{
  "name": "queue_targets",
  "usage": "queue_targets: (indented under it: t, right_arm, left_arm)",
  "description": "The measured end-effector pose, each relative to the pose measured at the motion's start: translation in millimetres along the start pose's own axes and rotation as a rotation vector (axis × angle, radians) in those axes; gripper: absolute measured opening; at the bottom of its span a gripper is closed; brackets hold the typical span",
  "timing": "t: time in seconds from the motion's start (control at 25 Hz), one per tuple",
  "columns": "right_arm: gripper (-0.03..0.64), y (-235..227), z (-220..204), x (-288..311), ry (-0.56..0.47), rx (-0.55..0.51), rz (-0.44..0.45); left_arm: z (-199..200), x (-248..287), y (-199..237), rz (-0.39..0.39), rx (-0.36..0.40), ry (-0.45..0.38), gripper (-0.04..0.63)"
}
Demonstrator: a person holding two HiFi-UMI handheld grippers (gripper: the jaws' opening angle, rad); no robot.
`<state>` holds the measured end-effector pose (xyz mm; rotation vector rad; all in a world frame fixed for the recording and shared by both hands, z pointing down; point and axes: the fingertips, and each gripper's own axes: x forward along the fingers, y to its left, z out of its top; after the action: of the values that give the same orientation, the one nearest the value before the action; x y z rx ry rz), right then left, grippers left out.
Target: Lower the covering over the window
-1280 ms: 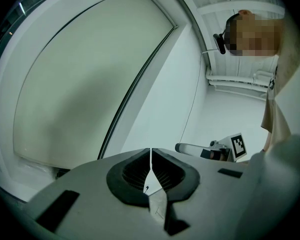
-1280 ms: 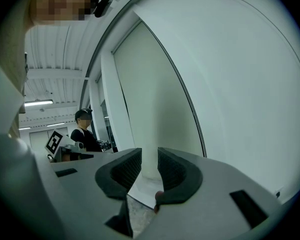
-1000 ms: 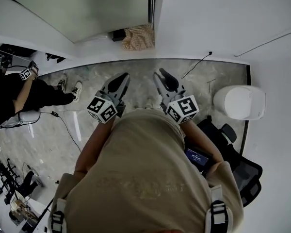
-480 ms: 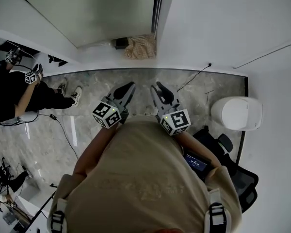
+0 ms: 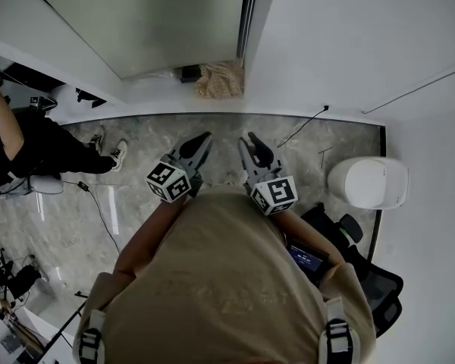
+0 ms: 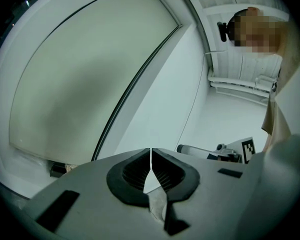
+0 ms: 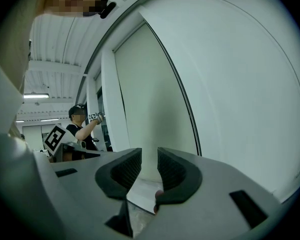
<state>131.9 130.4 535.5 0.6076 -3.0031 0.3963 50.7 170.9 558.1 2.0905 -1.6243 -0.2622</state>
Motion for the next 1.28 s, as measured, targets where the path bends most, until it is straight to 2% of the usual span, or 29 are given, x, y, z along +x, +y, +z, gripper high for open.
queue_targets:
  t: [0.12, 0.44, 0.64, 0.8, 1.04, 1.28]
  right_arm:
    - [0.087, -8, 4, 0, -0.007, 0.009, -0.019]
    - [0.087, -17, 8, -4, -0.017, 0.036, -0.021]
    - [0.087, -15, 11, 6, -0.025, 0.046, -0.025]
    - [0.087, -11, 12, 21, -0.022, 0.043, -0.039]
    - [0.087, 11, 18, 62, -0.019, 0.060, -0.082]
    - [0.087, 35, 36, 103, -0.042, 0.036, -0.101]
  left_arm:
    - [0, 1, 4, 0.003, -0.018, -0.002, 0.023]
    - [-8, 1, -2, -0.003, -0.005, 0.005, 0.023]
    - [-9, -15, 13, 0.027, -0.027, -0.003, 0.023]
    - [-3, -24, 29, 0.020, -0.037, 0.001, 0.023]
    - [34, -41, 76, 0.002, -0.038, 0.003, 0.023]
    - [77, -43, 116, -0.033, -0.033, -0.024, 0.023]
